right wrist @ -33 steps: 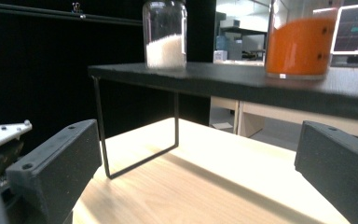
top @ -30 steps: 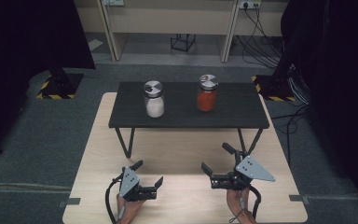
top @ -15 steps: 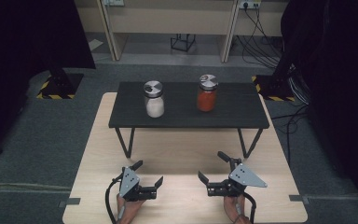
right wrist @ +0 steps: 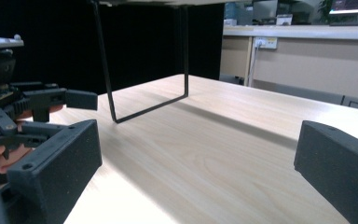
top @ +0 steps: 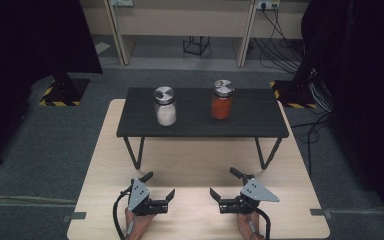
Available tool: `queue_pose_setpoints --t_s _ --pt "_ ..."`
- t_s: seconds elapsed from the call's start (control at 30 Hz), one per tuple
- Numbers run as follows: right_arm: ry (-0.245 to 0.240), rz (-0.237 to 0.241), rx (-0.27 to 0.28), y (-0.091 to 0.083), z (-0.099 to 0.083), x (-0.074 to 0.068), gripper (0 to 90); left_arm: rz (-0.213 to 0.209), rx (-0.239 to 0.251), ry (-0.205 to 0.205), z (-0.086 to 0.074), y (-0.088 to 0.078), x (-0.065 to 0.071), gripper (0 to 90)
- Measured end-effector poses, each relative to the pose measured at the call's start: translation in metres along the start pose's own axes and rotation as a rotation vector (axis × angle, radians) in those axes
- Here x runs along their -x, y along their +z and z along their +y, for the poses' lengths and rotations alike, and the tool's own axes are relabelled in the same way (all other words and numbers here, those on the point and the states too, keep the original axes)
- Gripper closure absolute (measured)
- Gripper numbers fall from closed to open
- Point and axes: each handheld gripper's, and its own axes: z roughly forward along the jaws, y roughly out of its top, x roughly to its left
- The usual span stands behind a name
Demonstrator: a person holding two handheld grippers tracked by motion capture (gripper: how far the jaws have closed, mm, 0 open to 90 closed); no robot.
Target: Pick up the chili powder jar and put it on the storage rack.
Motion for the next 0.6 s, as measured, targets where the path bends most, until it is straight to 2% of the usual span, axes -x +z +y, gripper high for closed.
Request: queue_pose_setpoints --t_s 0.6 --pt "-0.01 -0.004 -0.044 0.0071 -0.0057 -0.0017 0.9 0.0 0.001 0.002 -0.0001 0.0 0.0003 1.3"
